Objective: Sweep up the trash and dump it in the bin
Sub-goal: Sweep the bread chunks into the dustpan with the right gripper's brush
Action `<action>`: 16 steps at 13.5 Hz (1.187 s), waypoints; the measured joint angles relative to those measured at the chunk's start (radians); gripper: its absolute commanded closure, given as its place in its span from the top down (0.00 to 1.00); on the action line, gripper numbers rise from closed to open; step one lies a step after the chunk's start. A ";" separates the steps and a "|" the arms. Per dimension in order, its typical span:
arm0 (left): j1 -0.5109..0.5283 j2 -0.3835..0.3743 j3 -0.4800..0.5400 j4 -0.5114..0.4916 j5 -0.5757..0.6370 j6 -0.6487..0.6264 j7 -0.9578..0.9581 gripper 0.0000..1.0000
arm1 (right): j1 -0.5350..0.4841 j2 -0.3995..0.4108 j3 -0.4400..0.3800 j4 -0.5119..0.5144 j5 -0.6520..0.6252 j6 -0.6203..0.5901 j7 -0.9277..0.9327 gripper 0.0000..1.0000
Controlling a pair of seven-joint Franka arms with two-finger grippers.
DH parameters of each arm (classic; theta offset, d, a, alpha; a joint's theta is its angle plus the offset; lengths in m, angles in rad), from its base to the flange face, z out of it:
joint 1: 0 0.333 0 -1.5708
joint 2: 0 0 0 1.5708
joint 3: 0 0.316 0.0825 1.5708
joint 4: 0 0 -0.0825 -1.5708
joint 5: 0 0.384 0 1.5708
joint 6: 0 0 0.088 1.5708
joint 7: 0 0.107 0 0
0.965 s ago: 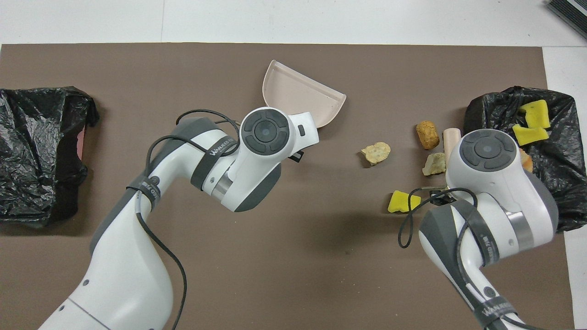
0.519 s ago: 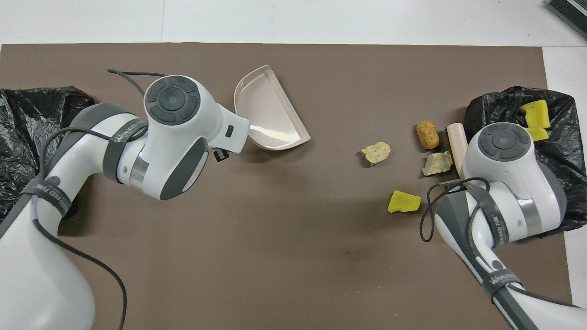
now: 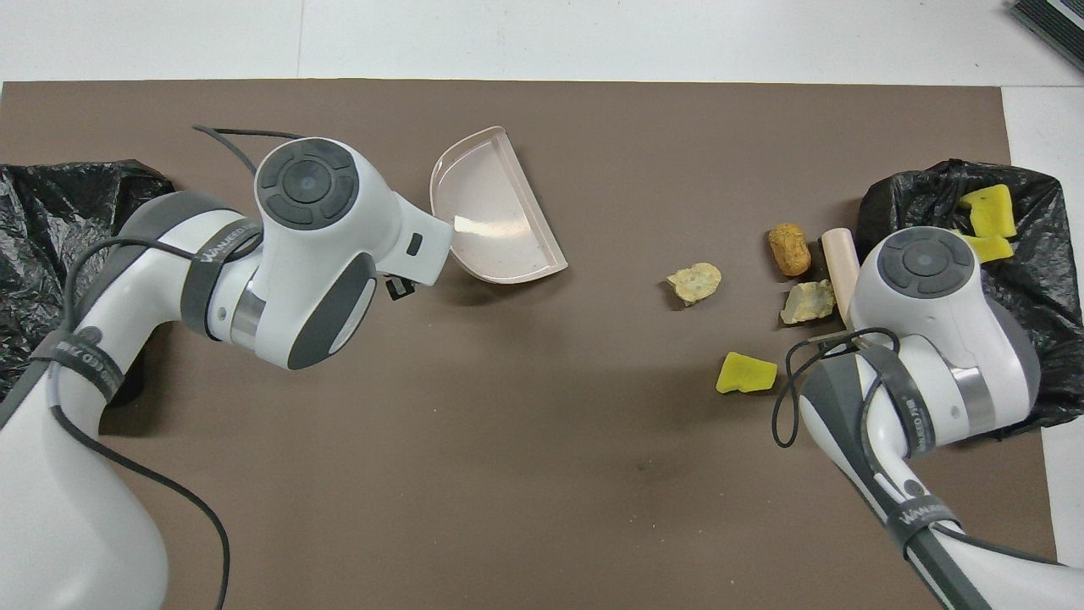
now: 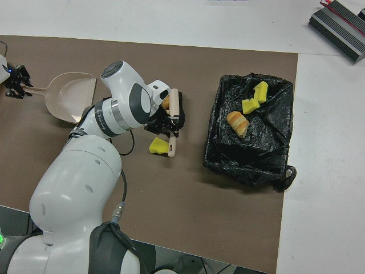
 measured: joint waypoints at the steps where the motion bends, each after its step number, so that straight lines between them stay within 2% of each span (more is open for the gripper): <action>1: -0.013 -0.005 -0.003 -0.017 -0.008 0.012 -0.018 0.00 | 0.021 0.009 0.000 0.013 0.041 0.000 0.000 0.00; 6: -0.090 -0.028 -0.007 -0.097 -0.013 0.067 -0.224 0.00 | 0.139 0.056 0.001 0.084 0.213 0.004 0.003 0.00; 10: -0.093 -0.035 -0.006 -0.140 -0.014 0.119 -0.244 0.00 | 0.209 0.092 0.002 0.131 0.331 0.032 0.008 0.00; 14: -0.099 -0.042 -0.006 -0.147 -0.014 0.119 -0.252 0.00 | 0.298 0.104 0.004 0.139 0.560 0.124 0.006 0.00; 16: -0.099 -0.042 -0.006 -0.147 -0.014 0.119 -0.252 0.00 | 0.331 0.105 0.005 0.165 0.620 0.128 0.007 0.00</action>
